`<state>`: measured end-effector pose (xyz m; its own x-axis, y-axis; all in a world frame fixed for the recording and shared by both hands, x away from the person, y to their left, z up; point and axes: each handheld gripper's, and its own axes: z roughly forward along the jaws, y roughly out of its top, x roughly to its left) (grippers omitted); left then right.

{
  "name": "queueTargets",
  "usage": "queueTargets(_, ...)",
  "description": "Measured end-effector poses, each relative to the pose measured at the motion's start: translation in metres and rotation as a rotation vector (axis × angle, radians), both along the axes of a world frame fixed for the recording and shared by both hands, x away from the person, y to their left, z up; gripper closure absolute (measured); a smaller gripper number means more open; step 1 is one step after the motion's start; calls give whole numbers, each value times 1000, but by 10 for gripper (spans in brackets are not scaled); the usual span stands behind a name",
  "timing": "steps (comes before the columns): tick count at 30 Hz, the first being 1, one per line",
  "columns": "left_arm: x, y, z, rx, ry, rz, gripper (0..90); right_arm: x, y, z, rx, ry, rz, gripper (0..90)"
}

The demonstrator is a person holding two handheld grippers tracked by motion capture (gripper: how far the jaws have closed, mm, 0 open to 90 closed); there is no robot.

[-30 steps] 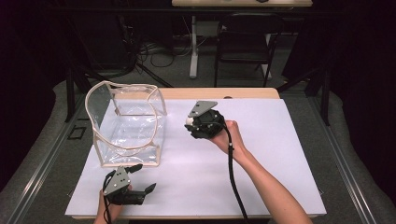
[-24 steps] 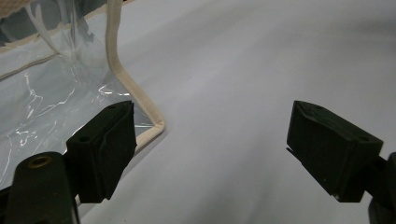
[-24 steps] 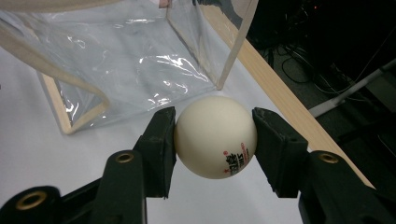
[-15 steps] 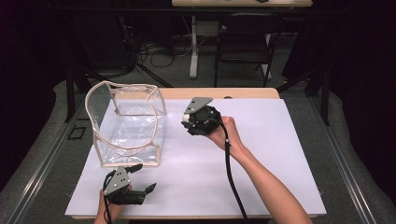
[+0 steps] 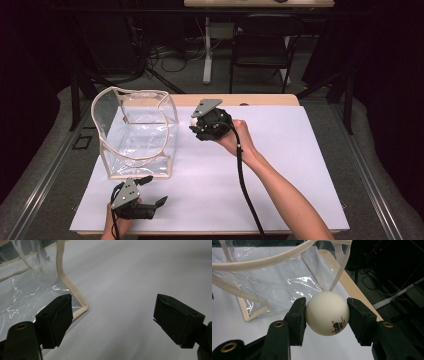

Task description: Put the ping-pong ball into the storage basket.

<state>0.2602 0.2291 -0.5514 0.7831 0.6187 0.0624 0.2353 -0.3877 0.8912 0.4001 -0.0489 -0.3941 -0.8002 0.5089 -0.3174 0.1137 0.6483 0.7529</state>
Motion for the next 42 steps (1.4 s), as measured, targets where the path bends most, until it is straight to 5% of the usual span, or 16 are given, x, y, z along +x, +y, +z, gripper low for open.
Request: queueTargets(42, -2, -1, 1, 3, -5, -1, 162, 11, 36, 39, 4, -31, 17, 509)
